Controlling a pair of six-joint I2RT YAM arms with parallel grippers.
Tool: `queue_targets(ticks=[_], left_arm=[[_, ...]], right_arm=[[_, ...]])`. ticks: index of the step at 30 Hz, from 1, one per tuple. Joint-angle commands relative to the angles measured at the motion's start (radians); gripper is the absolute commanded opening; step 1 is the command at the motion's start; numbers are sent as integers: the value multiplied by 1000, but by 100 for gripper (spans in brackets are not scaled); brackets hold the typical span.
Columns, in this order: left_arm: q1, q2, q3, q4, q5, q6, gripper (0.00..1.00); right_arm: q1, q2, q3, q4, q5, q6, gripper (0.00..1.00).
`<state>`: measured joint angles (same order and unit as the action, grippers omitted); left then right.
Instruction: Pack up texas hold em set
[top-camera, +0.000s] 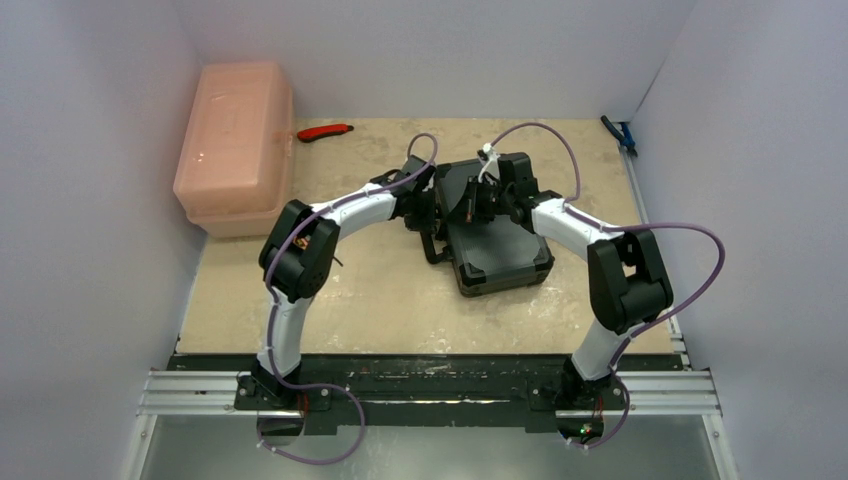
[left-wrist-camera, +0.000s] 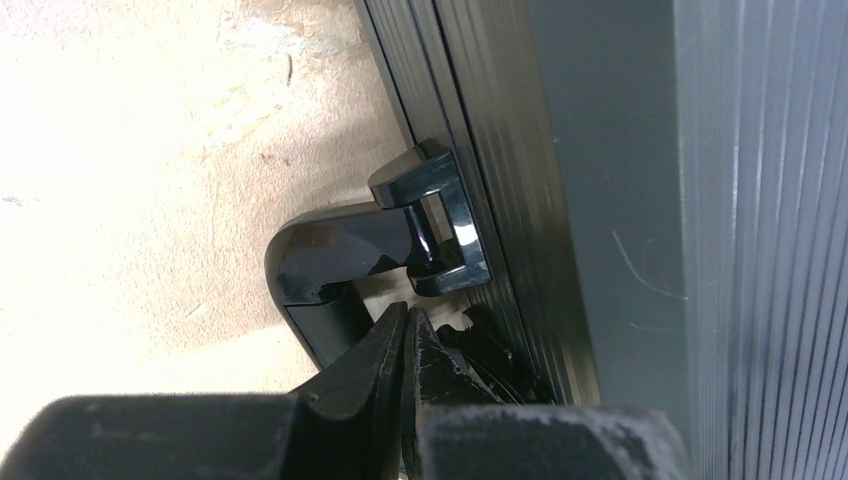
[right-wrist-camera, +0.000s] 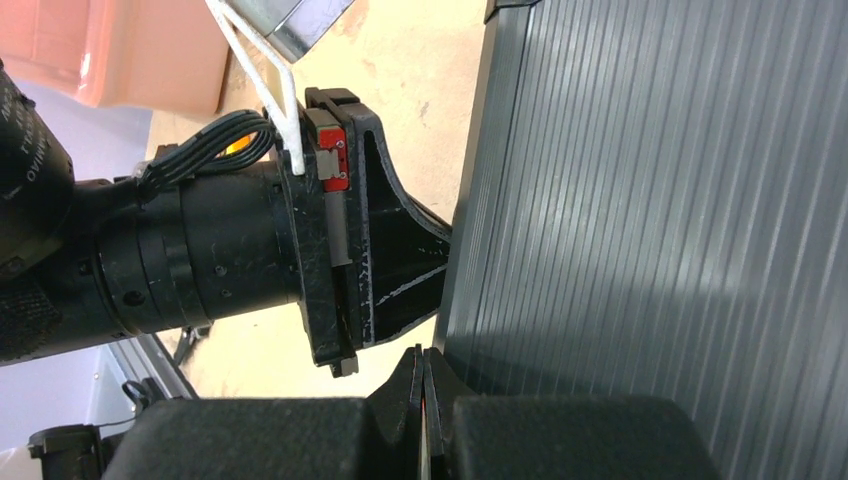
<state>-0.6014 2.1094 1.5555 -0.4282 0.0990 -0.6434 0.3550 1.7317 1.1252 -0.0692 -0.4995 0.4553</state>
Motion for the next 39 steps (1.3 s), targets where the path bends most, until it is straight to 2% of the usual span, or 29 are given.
queue_targets(ticks=[1, 5, 13, 18, 27, 31, 36, 39], left_arm=[[-16, -90, -43, 20, -24, 17, 0], [-16, -176, -91, 21, -52, 34, 1], [-17, -344, -158, 3, -131, 76, 17], [-16, -458, -190, -10, -185, 111, 29], [-15, -647, -244, -36, -276, 187, 42], [-9, -741, -284, -35, -308, 221, 53], [-3, -886, -355, -1, -352, 270, 70], [-2, -962, -395, 11, -400, 299, 83]], right_arm=[[-46, -28, -39, -138, 185, -70, 0], [-45, -73, -45, -142, 185, -70, 0], [-45, -157, -21, -172, 189, -84, 1], [-46, -246, -5, -178, 204, -91, 14], [-45, -378, 34, -187, 235, -104, 42], [-46, -444, 26, -167, 255, -109, 62], [-45, -534, -2, -125, 284, -109, 88], [-46, -583, -22, -99, 304, -109, 98]])
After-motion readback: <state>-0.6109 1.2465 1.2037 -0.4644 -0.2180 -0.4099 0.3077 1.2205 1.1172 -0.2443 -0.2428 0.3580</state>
